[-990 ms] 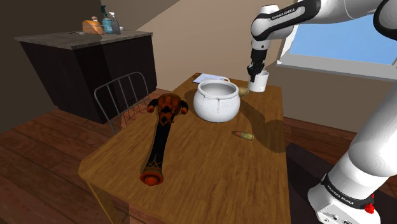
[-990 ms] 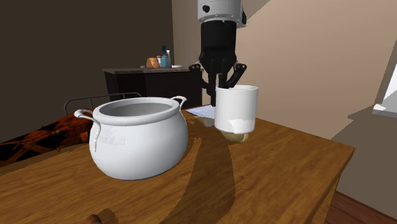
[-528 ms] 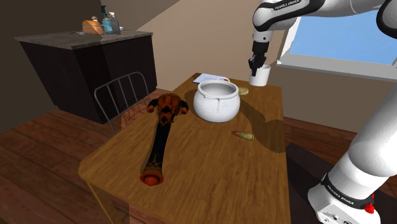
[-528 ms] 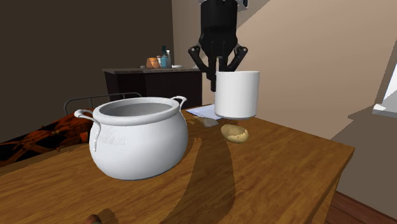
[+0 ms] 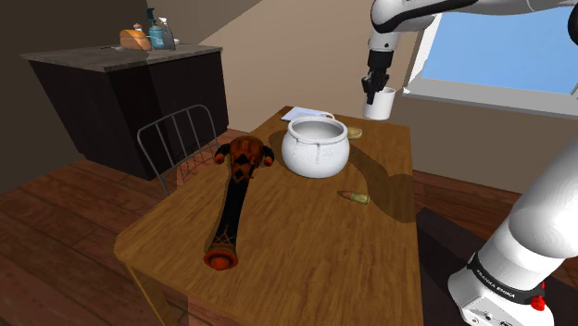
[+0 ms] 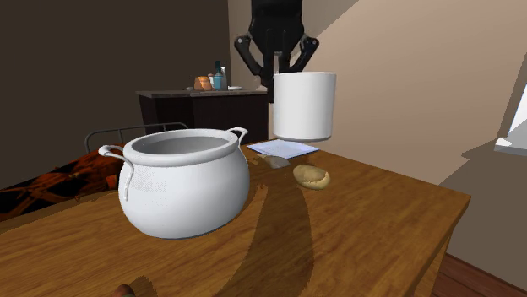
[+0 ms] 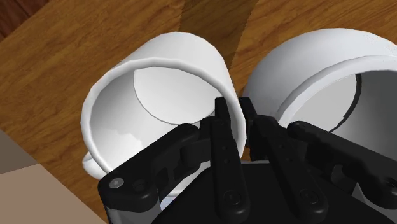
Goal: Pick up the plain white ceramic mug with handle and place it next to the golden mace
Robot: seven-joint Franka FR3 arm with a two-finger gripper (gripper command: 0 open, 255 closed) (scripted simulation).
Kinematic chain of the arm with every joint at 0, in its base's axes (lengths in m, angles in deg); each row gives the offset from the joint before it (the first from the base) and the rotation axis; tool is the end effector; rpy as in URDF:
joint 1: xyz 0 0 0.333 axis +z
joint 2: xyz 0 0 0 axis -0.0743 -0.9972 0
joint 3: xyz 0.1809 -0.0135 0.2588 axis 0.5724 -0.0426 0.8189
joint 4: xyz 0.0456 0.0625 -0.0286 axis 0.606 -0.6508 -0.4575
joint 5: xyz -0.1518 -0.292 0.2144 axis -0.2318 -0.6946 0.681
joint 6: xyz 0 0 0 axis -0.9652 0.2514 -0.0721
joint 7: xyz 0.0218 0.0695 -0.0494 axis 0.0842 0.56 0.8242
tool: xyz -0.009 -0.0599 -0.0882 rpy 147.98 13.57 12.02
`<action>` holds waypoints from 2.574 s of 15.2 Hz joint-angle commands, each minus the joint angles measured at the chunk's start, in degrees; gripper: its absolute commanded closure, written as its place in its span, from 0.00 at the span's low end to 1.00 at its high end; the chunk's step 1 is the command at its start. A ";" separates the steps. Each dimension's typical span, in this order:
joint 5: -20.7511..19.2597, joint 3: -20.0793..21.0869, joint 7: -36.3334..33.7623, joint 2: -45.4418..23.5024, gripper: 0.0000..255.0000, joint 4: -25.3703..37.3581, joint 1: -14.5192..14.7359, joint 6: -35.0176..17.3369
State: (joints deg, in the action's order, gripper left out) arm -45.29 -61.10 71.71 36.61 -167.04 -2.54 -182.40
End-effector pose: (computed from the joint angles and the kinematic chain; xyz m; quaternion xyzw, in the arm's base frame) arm 0.5326 -0.1456 0.5396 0.9998 -0.0117 -0.0127 0.0034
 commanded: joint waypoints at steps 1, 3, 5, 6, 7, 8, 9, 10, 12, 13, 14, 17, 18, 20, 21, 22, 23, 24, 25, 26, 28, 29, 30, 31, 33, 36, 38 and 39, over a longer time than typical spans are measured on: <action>-0.25 1.26 -2.56 2.59 1.00 -2.95 1.17 -0.37; -0.34 2.62 -5.08 5.09 1.00 -5.76 2.28 -0.66; -0.28 4.05 -7.61 7.38 1.00 -8.29 3.38 -0.86; -0.20 4.80 -8.87 8.46 1.00 -9.44 3.91 -0.92; -0.08 5.56 -10.15 9.49 1.00 -10.53 4.45 -0.96; 0.07 6.34 -11.42 10.46 1.00 -11.55 4.99 -0.99; 0.26 7.13 -12.70 11.39 1.00 -12.51 5.53 -1.01; 0.47 7.95 -13.98 12.26 1.00 -13.40 6.06 -1.01; 0.99 9.61 -16.55 13.86 1.00 -14.98 7.15 -0.98; 1.28 10.45 -17.84 14.58 1.00 -15.67 7.70 -0.96; 1.59 11.31 -19.14 15.24 1.00 -16.30 8.27 -0.92; 2.64 13.94 -23.06 16.91 1.00 -17.81 9.96 -0.80; 3.01 14.84 -24.38 17.35 1.00 -18.18 10.53 -0.76; 3.79 16.66 -27.04 18.06 1.00 -18.74 11.67 -0.68; 4.18 17.59 -28.39 18.32 1.00 -18.92 12.25 -0.64; 4.57 18.52 -29.74 18.52 1.00 -19.04 12.81 -0.60; 4.97 19.47 -31.10 18.66 1.00 -19.09 13.38 -0.57; 5.35 20.43 -32.46 18.74 1.00 -19.09 13.93 -0.55; 5.73 21.39 -33.84 18.76 1.00 -19.02 14.48 -0.52; 6.09 22.36 -35.22 18.72 1.00 -18.88 15.03 -0.51; 6.76 24.31 -38.03 18.43 1.00 -18.43 16.12 -0.49; 7.07 25.31 -39.44 18.19 1.00 -18.10 16.63 -0.49; 7.35 26.30 -40.87 17.89 1.00 -17.72 17.15 -0.49; 7.60 27.30 -42.31 17.52 1.00 -17.27 17.65 -0.50; 7.99 29.34 -45.24 16.59 1.00 -16.19 18.63 -0.53; 8.26 32.22 -49.43 14.84 1.00 -14.26 19.90 -0.58; 8.31 32.35 -49.41 14.76 1.00 -15.73 19.95 -2.12; 8.33 32.42 -49.40 14.71 1.00 -16.44 19.97 -2.89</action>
State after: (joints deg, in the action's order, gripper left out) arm -36.98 -28.90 22.56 51.50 -183.05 17.36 -184.63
